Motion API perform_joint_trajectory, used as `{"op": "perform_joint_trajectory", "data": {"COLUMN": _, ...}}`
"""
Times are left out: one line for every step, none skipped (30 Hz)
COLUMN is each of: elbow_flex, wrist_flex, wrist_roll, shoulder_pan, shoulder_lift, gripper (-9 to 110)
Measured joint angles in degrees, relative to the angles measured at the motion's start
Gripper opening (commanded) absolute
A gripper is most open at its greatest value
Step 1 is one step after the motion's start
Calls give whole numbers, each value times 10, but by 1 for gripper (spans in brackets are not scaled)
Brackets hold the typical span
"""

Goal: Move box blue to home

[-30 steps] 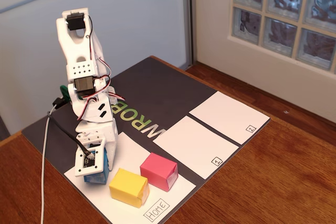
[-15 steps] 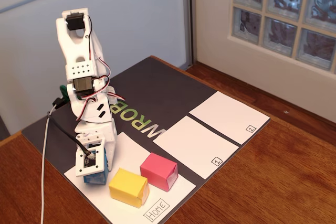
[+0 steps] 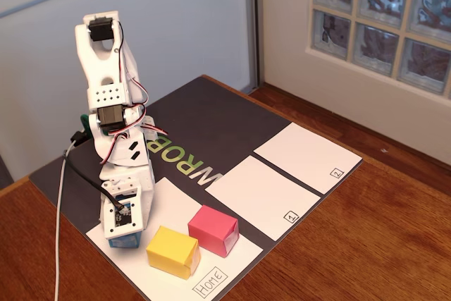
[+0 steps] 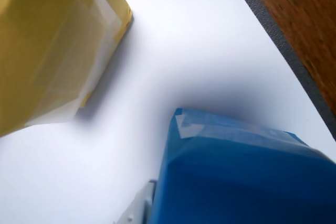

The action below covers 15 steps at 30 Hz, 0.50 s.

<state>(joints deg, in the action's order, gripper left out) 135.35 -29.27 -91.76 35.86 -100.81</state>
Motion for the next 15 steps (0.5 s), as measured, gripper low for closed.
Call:
{"op": "perform_joint_trajectory", "data": {"elbow_flex": 0, "wrist_flex": 0, "wrist_roll": 1, "shoulder_pan": 0, "shoulder_lift": 0, "gripper": 33}}
{"op": "perform_joint_trajectory", "data": {"elbow_flex": 0, "wrist_flex": 0, "wrist_roll": 1, "shoulder_pan": 0, "shoulder_lift": -1, "gripper": 34}}
{"op": "perform_joint_trajectory", "data": {"elbow_flex": 0, "wrist_flex": 0, "wrist_roll": 1, "shoulder_pan": 0, "shoulder_lift": -4, "gripper": 34}}
{"op": "perform_joint_trajectory", "data": {"elbow_flex": 0, "wrist_flex": 0, "wrist_roll": 1, "shoulder_pan": 0, "shoulder_lift": -6, "gripper": 34}}
{"op": "perform_joint_trajectory", "data": {"elbow_flex": 0, "wrist_flex": 0, "wrist_roll": 1, "shoulder_pan": 0, "shoulder_lift": -11, "gripper": 34}}
{"op": "perform_joint_trajectory", "data": {"elbow_flex": 0, "wrist_flex": 0, "wrist_roll": 1, "shoulder_pan": 0, "shoulder_lift": -15, "gripper": 34}}
{"op": "perform_joint_trajectory", "data": {"elbow_flex": 0, "wrist_flex": 0, "wrist_roll": 1, "shoulder_pan": 0, "shoulder_lift": -20, "gripper": 33}}
{"op": "perform_joint_trajectory", "data": {"elbow_flex": 0, "wrist_flex": 0, "wrist_roll": 1, "shoulder_pan": 0, "shoulder_lift": -25, "gripper": 33}}
{"op": "perform_joint_trajectory", "data": {"elbow_flex": 0, "wrist_flex": 0, "wrist_roll": 1, "shoulder_pan": 0, "shoulder_lift": -29, "gripper": 33}}
{"op": "perform_joint_trajectory", "data": {"elbow_flex": 0, "wrist_flex": 0, "wrist_roll": 1, "shoulder_pan": 0, "shoulder_lift": -34, "gripper": 33}}
{"op": "perform_joint_trajectory", "data": {"elbow_flex": 0, "wrist_flex": 0, "wrist_roll": 1, "shoulder_pan": 1, "shoulder_lift": -40, "gripper": 33}}
{"op": "perform_joint_trajectory", "data": {"elbow_flex": 0, "wrist_flex": 0, "wrist_roll": 1, "shoulder_pan": 4, "shoulder_lift": -46, "gripper": 33}}
{"op": "perform_joint_trajectory", "data": {"elbow_flex": 0, "wrist_flex": 0, "wrist_roll": 1, "shoulder_pan": 6, "shoulder_lift": -50, "gripper": 33}}
{"op": "perform_joint_trajectory", "data": {"elbow_flex": 0, "wrist_flex": 0, "wrist_roll": 1, "shoulder_pan": 9, "shoulder_lift": -56, "gripper": 33}}
{"op": "perform_joint_trajectory", "data": {"elbow_flex": 0, "wrist_flex": 0, "wrist_roll": 1, "shoulder_pan": 11, "shoulder_lift": -62, "gripper": 33}}
